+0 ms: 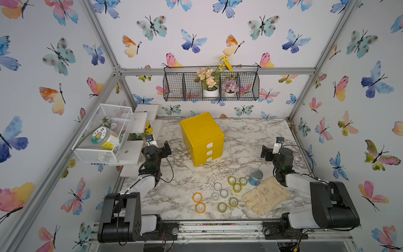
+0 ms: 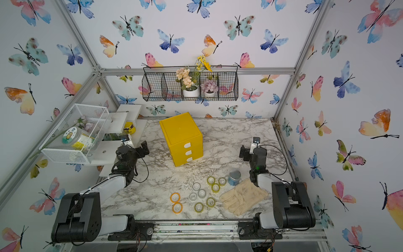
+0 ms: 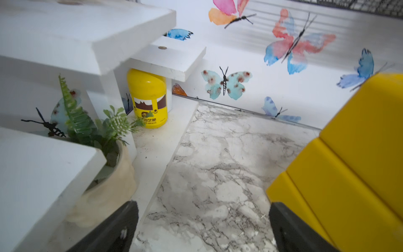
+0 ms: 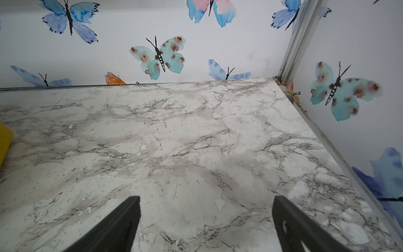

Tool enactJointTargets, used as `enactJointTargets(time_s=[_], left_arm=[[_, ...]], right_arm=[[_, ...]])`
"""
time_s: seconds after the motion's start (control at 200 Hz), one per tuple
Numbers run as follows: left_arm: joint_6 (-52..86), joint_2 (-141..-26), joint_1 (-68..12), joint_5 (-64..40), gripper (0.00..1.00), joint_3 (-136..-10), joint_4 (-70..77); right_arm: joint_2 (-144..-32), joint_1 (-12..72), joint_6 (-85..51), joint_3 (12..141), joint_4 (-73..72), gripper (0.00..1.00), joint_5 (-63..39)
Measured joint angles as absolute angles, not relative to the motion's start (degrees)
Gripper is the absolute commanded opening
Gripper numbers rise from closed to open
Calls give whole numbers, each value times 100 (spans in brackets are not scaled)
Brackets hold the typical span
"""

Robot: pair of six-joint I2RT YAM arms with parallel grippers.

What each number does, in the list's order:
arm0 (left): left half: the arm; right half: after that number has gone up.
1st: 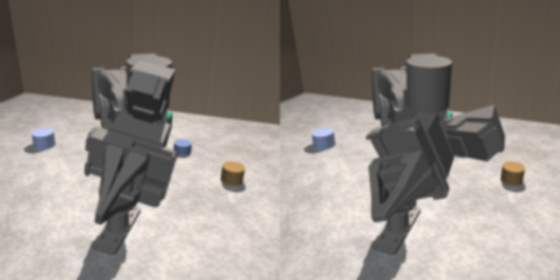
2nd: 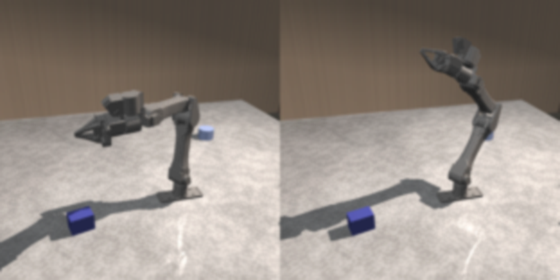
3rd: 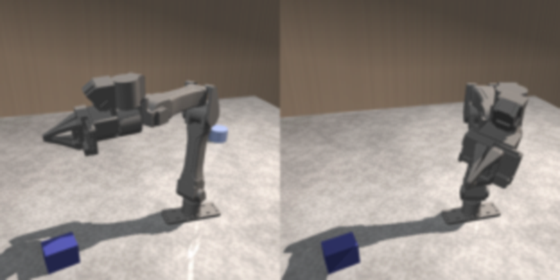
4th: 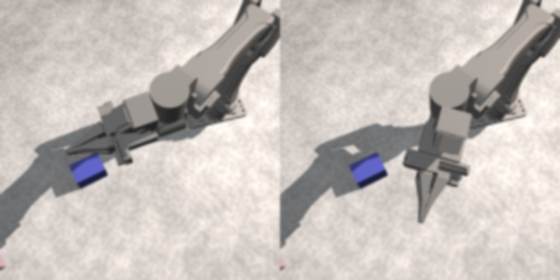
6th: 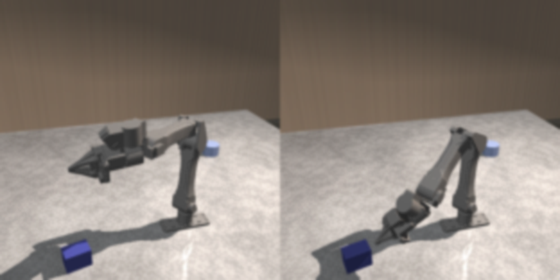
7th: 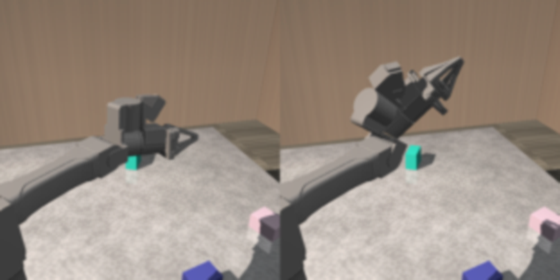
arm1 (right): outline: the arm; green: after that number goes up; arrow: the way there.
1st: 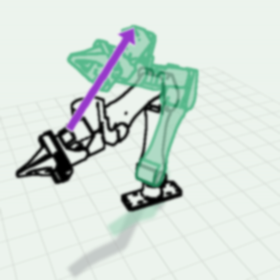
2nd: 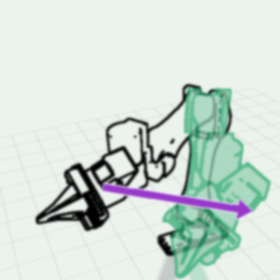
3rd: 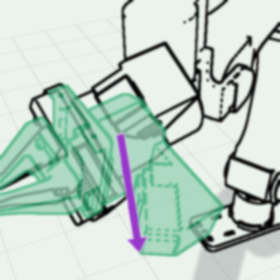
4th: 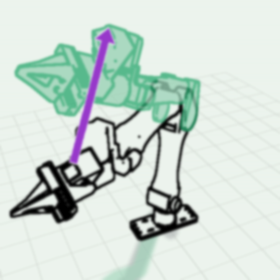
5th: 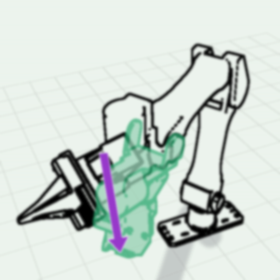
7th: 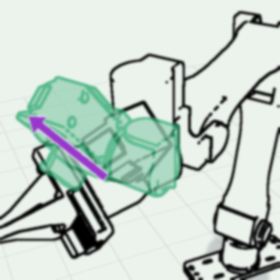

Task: Place the transparent tape into the drawer according to color
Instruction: Adjust the storage box at the center of the board.

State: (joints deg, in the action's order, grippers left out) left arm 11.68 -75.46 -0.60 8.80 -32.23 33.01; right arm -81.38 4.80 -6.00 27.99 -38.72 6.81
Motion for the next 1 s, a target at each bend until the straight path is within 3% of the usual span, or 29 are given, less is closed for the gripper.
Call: enactJointTargets(time_s=[0.15,0.255,0.521,0.666,1.001], left_arm=[[2851,-7634,-38,1533,99,-4141,2235],[3284,-7787,10,1483,99,-4554,1804],[3887,-8119,-75,272,99,-5129,888],[3920,-8171,-458,-228,93,-5347,622],[4029,-7673,-871,-720,95,-5151,91]], right_arm=[[-8073,480,-1413,3041,-3682,98,784],[-8073,480,-2329,3330,-3304,99,845],[-8425,576,-3081,3935,-2821,91,-517],[-8405,1205,-3100,4169,-2523,90,-945],[-8661,2893,-2902,4895,-1970,74,-1551]])
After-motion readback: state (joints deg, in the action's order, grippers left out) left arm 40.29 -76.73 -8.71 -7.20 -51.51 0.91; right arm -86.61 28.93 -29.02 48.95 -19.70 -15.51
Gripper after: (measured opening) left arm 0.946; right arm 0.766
